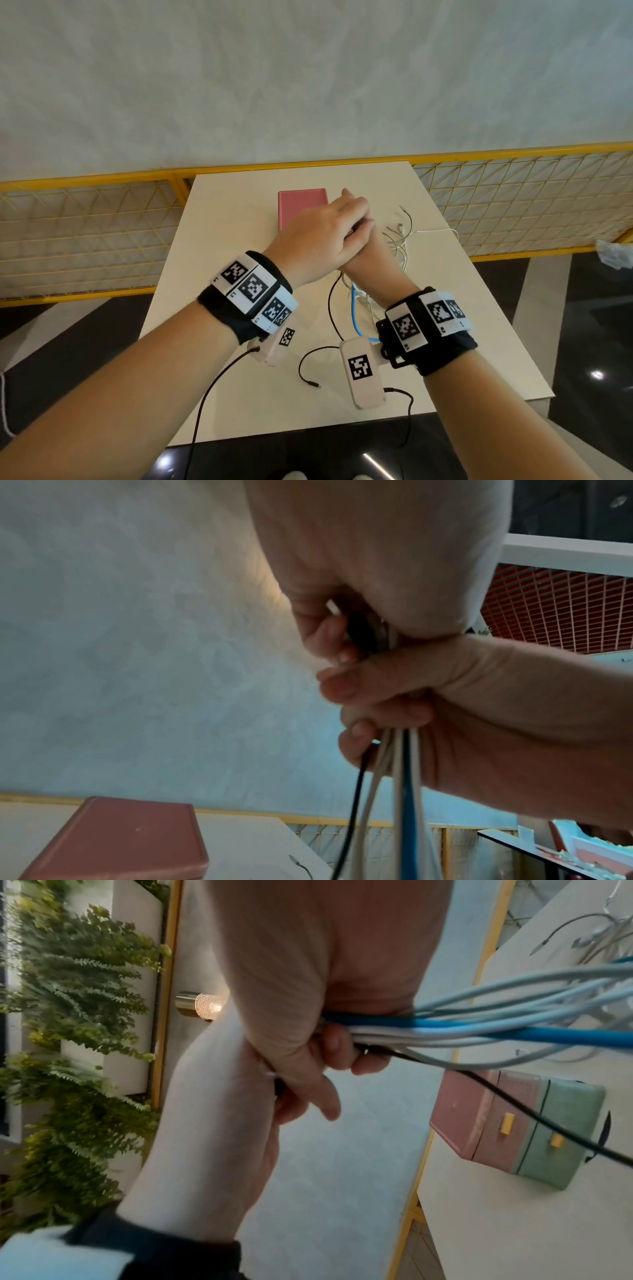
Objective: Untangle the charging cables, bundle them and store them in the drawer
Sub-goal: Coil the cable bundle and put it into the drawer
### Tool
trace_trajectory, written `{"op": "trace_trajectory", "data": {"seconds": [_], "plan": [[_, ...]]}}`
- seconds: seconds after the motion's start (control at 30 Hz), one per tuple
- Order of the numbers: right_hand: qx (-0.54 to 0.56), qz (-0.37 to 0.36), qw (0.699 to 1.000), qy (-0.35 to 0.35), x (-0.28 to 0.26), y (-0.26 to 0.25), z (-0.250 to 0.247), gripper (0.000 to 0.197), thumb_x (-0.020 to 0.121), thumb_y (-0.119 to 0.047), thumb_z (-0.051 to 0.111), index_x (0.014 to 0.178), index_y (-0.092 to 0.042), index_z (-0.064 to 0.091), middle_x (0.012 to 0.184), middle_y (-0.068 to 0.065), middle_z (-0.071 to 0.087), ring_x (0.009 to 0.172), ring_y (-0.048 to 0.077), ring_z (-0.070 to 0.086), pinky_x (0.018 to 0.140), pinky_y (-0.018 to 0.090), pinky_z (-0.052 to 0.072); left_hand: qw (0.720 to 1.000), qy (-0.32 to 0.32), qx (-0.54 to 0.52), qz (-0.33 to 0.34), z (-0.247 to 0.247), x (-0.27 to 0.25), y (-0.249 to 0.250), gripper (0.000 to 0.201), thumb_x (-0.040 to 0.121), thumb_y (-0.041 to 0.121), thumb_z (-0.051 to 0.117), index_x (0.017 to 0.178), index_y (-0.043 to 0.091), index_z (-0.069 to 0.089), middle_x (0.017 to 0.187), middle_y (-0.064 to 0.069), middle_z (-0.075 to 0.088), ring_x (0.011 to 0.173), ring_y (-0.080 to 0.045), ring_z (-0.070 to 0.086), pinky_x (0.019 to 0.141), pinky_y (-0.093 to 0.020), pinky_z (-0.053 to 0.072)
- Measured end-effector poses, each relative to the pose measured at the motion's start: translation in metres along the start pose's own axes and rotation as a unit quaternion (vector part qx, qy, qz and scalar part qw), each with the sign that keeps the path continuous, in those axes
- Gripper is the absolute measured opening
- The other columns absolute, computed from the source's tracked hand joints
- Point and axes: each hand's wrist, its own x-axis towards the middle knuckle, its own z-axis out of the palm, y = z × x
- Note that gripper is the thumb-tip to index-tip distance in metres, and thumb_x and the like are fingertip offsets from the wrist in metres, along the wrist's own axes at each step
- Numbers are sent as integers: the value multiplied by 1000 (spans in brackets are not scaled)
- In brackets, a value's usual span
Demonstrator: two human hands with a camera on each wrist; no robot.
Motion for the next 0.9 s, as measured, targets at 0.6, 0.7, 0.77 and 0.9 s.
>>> {"op": "trace_trajectory", "data": {"seconds": [0.6,0.7,0.77,0.9], "plan": [[-310,94,940,-102,1,0,-10,37,82,0,54,59,-27,42,54,-8,40,52,16,42,52,23,28,999,14,27,-28,-26,-7,-32,43,88,41,63,122,15,60,125,-2,58,119,-20,52,107,-42,36],[-531,172,782,-278,-4,-7,14,52,57,3,82,100,16,55,85,25,59,96,27,57,86,19,40,976,-189,-71,-77,-11,-13,-14,93,68,61,75,145,28,35,134,6,54,121,-13,50,104,-27,40],[-515,143,789,-302,-3,5,22,58,54,2,80,100,24,52,91,34,60,97,35,56,98,31,41,955,-234,-118,-140,-1,-18,-16,106,64,45,86,149,33,24,126,10,56,109,-8,56,74,-4,43],[-396,36,896,-199,8,-12,-16,30,75,-11,67,105,-13,66,95,6,70,87,23,66,77,36,53,930,-222,-194,-222,9,-25,-30,82,68,29,87,136,26,41,114,12,59,104,-9,60,71,-10,50]]}}
